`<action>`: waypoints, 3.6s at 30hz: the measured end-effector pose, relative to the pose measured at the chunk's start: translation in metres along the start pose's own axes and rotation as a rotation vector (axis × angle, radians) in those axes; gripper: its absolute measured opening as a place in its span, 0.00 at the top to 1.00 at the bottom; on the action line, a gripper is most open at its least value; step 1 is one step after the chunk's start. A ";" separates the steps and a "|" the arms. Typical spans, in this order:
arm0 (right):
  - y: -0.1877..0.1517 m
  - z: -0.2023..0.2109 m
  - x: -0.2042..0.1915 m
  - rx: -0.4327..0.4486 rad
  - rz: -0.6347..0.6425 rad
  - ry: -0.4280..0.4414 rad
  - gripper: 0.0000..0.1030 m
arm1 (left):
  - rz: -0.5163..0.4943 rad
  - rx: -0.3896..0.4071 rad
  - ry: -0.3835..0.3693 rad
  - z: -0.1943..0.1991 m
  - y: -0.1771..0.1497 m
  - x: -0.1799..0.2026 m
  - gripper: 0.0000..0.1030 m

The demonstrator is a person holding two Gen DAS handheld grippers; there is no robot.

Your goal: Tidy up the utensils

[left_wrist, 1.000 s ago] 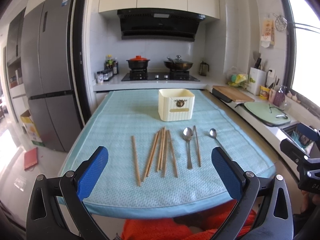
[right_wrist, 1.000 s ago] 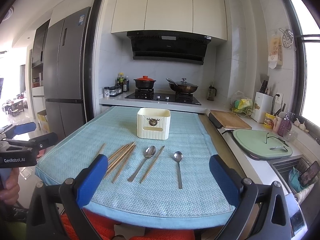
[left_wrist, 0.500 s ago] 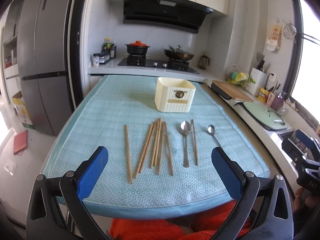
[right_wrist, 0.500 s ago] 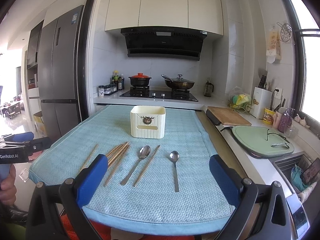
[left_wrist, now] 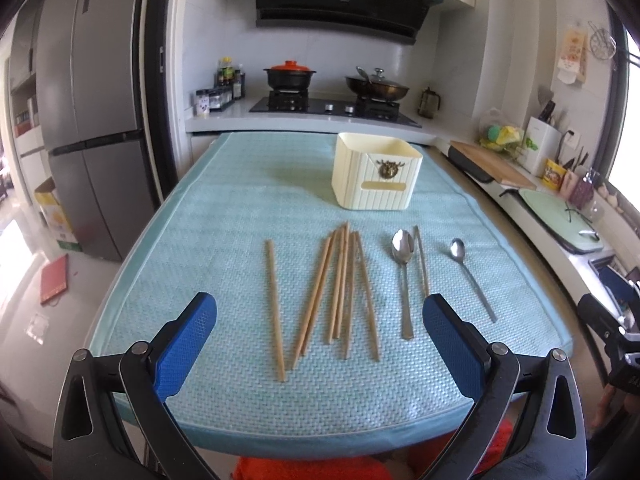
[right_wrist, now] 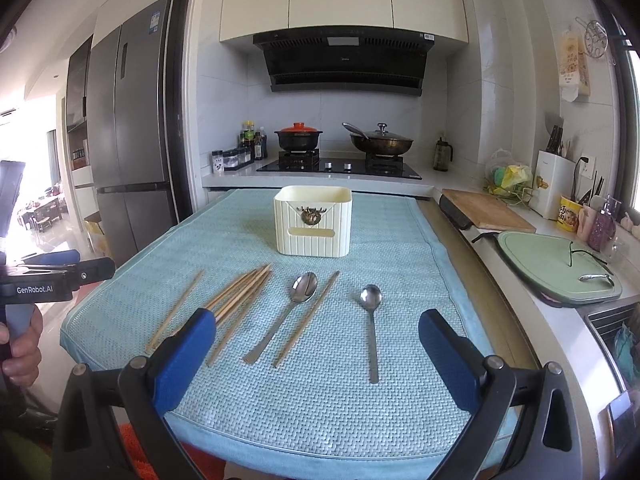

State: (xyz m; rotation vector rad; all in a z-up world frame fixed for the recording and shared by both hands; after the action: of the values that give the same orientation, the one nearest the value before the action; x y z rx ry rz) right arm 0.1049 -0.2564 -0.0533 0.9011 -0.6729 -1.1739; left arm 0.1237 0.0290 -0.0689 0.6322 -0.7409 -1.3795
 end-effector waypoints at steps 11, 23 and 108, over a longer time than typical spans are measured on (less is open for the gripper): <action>-0.019 -0.050 0.035 -0.208 -0.153 -0.032 0.00 | 0.096 -0.102 0.003 -0.055 0.008 -0.044 0.00; -0.019 -0.099 0.063 -0.276 -0.196 -0.050 0.00 | 0.057 -0.275 -0.011 -0.173 0.031 -0.058 0.04; -0.037 -0.112 0.108 -0.457 -0.401 0.191 0.55 | 0.006 -0.021 -0.172 -0.112 0.107 -0.047 0.95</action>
State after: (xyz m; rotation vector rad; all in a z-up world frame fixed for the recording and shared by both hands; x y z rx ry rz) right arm 0.2095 -0.3384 -0.1418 0.7584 -0.0534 -1.4964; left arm 0.2758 0.0829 -0.0613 0.4986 -0.8638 -1.4472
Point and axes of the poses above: each gripper's, at about its wrist camera, not at the fingertips, and z roughly against the way its jaws point, x to its right, y to its top, the point moved 2 cm from there along -z, roughly the way its jaws point, and after that the axes turned 2 degrees about -x, right-handed, at the moved point
